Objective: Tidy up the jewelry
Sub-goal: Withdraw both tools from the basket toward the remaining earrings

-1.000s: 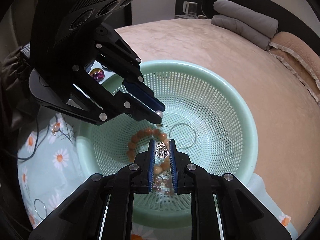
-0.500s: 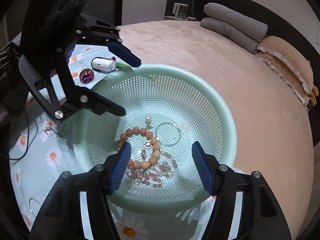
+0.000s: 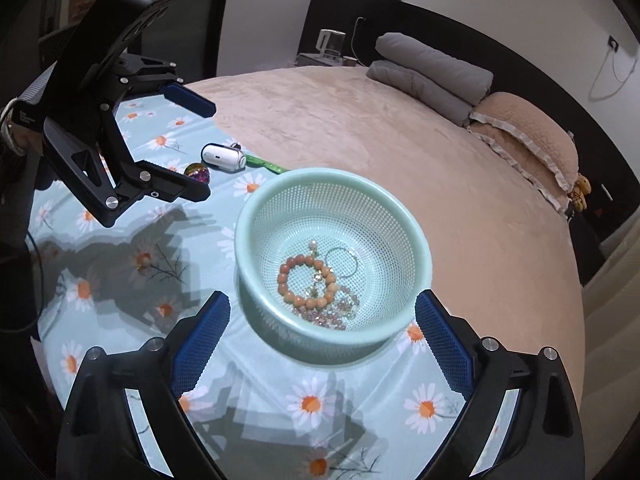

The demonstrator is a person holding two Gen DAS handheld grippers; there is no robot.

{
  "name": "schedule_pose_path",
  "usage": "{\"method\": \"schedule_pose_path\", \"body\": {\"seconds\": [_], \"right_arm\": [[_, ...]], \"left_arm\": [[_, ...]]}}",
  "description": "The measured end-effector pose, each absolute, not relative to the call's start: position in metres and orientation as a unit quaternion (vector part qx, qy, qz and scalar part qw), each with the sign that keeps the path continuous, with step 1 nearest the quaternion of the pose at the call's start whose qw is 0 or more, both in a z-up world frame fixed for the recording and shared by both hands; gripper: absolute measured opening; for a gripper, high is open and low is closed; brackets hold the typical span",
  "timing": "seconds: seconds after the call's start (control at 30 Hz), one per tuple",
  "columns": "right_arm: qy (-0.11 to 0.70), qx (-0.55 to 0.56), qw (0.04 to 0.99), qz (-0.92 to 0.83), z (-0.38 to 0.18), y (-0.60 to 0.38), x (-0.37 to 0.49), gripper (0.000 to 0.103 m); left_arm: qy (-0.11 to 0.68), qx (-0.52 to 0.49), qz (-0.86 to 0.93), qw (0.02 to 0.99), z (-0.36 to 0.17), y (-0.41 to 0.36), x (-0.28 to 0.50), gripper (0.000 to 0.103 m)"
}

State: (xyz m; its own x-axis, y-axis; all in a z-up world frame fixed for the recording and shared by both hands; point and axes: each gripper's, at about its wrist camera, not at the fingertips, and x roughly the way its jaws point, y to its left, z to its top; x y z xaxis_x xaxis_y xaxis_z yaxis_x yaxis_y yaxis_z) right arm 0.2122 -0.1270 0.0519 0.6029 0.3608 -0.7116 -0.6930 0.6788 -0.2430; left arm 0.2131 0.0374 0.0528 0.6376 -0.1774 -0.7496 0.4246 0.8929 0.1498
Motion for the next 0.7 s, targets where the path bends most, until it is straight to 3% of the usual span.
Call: {"method": "schedule_pose_path", "body": {"seconds": [0.3, 0.7], "right_arm": [[0.331, -0.211, 0.885, 0.250, 0.019, -0.130, 0.146, 0.094], [0.363, -0.033, 0.903, 0.226, -0.040, -0.159, 0.091, 0.094]], "left_arm": [[0.410, 0.122, -0.151, 0.891, 0.017, 0.038, 0.155, 0.097], [0.451, 0.075, -0.138, 0.879, -0.043, 0.047, 0.119, 0.097]]}}
